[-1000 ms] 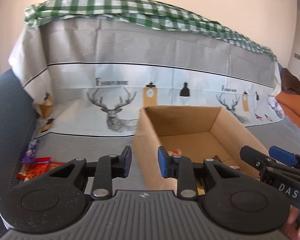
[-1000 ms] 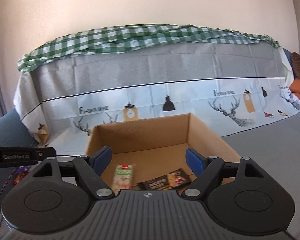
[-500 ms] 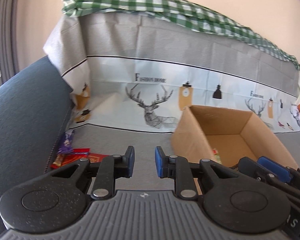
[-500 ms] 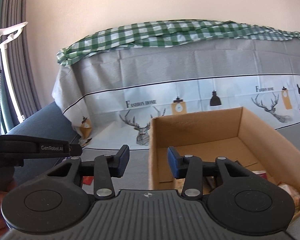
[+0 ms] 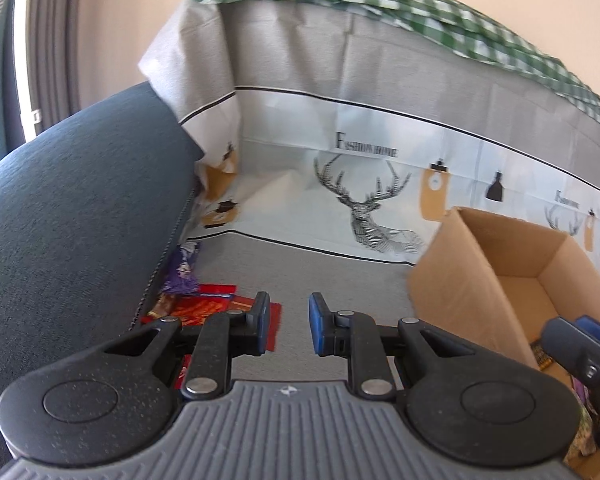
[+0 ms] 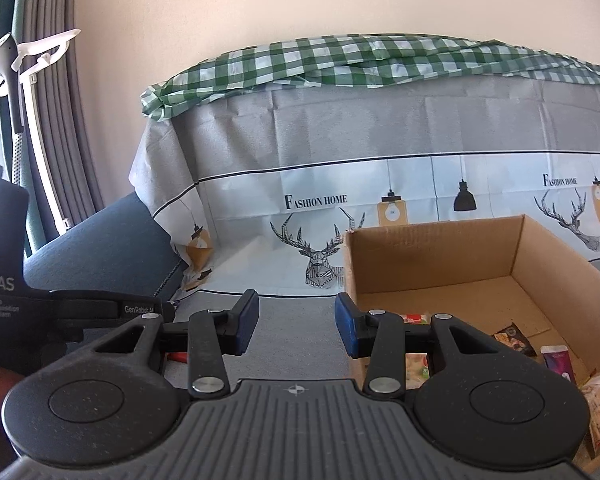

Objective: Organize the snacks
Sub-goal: 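Move both tools back to the remaining snacks on the sofa, then grasp the purple candy bar with the left tool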

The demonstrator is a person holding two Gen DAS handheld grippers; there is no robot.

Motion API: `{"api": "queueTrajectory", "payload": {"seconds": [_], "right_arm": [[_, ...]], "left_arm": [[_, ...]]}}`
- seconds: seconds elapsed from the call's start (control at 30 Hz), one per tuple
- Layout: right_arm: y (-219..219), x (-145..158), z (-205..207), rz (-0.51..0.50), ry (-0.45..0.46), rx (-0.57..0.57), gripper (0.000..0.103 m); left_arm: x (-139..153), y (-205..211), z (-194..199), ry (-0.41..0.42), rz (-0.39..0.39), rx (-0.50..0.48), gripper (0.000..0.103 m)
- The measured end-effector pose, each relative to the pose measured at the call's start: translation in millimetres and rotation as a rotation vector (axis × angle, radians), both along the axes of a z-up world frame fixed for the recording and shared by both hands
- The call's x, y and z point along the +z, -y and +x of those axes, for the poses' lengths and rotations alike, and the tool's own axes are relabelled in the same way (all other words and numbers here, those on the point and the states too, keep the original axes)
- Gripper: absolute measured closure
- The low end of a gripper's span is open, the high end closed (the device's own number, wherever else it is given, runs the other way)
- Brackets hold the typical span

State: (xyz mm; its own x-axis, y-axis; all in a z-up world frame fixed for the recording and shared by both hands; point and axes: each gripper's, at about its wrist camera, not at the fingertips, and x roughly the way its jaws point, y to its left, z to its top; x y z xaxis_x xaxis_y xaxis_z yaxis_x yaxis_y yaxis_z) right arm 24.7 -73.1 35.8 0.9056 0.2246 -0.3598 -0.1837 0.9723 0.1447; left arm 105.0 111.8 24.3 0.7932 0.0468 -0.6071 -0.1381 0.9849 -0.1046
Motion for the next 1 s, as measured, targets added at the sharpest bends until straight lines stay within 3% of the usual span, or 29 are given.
{"api": "queueTrajectory", "payload": {"seconds": [0.27,0.53,0.83,1.0], "right_arm": [[-10,3,13,0.009,0.022,0.019,0.059],[-17,8,42,0.044,0.048,0.005,0.059],[-12,12,63,0.105,0.018,0.009,0.059],[-3,14,68,0.146,0.008,0.009,0.059]], "left_arm": [[-7,-7,10,-0.036,0.058,0.065,0.080],[-20,-19,30,-0.061,0.192,0.167,0.080],[-50,-19,78,-0.108,0.348,0.210,0.079],[-64,-17,103,-0.121,0.438,0.236,0.062]]}}
